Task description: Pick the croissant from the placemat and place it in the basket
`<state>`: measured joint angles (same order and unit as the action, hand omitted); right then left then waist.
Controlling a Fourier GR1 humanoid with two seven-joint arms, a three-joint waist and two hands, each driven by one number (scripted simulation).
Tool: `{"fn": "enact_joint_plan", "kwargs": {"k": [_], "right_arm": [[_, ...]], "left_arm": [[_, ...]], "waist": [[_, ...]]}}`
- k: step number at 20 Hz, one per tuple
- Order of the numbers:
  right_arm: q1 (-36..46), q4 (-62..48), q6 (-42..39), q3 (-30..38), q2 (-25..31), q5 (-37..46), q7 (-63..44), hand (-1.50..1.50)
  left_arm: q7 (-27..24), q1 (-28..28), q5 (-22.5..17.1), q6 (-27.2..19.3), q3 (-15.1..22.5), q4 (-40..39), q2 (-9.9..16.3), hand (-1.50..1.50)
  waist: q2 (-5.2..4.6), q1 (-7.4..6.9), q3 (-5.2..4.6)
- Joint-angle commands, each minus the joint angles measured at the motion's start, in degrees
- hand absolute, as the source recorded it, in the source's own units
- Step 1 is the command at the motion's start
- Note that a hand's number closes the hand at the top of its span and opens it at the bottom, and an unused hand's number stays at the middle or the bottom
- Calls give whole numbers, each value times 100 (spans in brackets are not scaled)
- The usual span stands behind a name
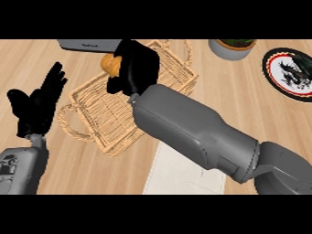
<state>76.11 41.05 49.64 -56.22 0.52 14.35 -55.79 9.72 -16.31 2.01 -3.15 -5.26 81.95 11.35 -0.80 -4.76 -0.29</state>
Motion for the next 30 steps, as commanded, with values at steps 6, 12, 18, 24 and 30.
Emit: {"fn": "enact_joint_plan", "kwargs": {"k": [6,12,18,24,30], "right_arm": [[879,-1159,-1583,-1146,-51,835,497,150],[1084,-1269,-1893,-1006,-51,671,637,150],[920,-1159,-2476,-1117,-52,480,113,150],[801,-1183,-3249,-897,-52,-6,411,150],[486,-1700,-2741,-927,-52,156,915,150]], "left_arm": [[-80,-24,-28,21,-138,-121,101,0],[213,-369,-17,-119,-112,-151,-24,0],[108,-98,79,-66,89,89,-107,0],[-159,44,144,-144,32,-75,-137,0],[-293,-32,103,-53,-2,-249,-116,0]], "waist": [[-10,103,10],[-25,120,16],[-24,-15,12],[-44,-29,11],[-71,-29,14]]}}
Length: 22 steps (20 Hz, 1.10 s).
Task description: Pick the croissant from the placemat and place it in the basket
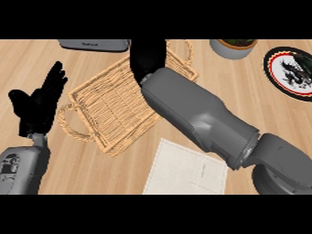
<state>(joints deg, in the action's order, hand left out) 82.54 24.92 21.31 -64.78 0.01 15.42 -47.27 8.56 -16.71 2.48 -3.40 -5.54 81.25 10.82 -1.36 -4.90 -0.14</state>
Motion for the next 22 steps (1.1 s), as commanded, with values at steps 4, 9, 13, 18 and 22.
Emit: {"fn": "enact_joint_plan", "kwargs": {"k": [4,9,13,18,22], "right_arm": [[-154,-231,38,-25,-1,72,215,150],[-378,-111,16,-210,-1,216,-13,150],[-142,-473,-214,-26,-1,152,297,150],[-431,-447,-185,-72,-1,150,377,150],[-588,-582,-302,-15,-1,112,548,150]], "left_arm": [[9,32,-3,44,-28,29,49,0],[-177,279,-73,160,-31,46,31,0],[30,182,17,35,33,212,-16,0],[-58,-108,-56,87,-65,-142,-1,0],[151,94,3,47,9,214,5,0]], "waist": [[8,2,2],[17,10,2],[19,17,6],[-25,-14,3],[6,-25,9]]}}
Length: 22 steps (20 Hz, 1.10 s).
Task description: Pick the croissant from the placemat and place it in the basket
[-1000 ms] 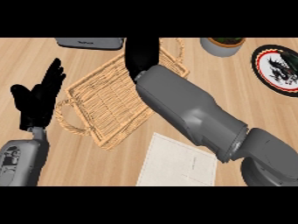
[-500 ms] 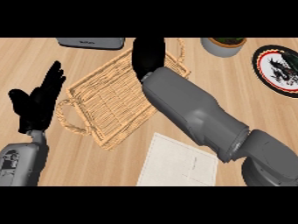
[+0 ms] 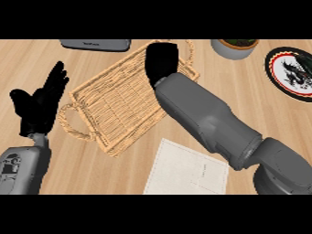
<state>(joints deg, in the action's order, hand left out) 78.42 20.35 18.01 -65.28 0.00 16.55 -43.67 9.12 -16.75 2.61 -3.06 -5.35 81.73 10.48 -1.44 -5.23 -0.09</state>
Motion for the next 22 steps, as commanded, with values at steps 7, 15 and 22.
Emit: {"fn": "enact_joint_plan", "kwargs": {"k": [7,15,22], "right_arm": [[-196,70,-205,202,0,-199,-31,150],[-272,-218,-525,407,0,-423,-353,150],[-184,262,696,661,0,-442,-441,-150]], "left_arm": [[-50,72,58,-97,9,103,-65,0],[106,24,85,-70,113,243,-105,0],[100,-53,62,-150,19,83,-145,0]], "waist": [[4,-49,1],[2,-38,3],[15,56,6]]}}
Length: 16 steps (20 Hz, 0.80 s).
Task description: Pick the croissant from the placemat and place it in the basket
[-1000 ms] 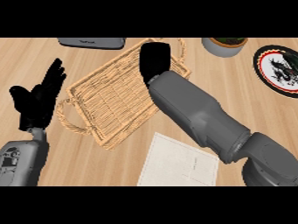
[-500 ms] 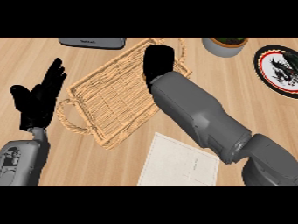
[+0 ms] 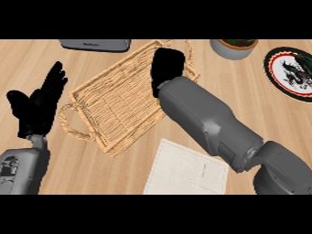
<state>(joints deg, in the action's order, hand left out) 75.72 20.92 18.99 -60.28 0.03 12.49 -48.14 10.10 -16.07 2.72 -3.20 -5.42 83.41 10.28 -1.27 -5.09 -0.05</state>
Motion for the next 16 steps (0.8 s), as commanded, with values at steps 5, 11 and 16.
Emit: {"fn": "enact_joint_plan", "kwargs": {"k": [5,11,16], "right_arm": [[86,269,1618,606,-3,-169,239,-150],[173,669,2717,1171,-2,-397,-217,-150],[-87,959,3095,1731,156,-494,-16,-150]], "left_arm": [[-7,193,-89,114,-52,61,51,0],[7,343,3,-28,-78,190,39,0],[-49,557,-222,128,-444,157,307,0]], "waist": [[45,123,4],[126,261,6],[183,533,8]]}}
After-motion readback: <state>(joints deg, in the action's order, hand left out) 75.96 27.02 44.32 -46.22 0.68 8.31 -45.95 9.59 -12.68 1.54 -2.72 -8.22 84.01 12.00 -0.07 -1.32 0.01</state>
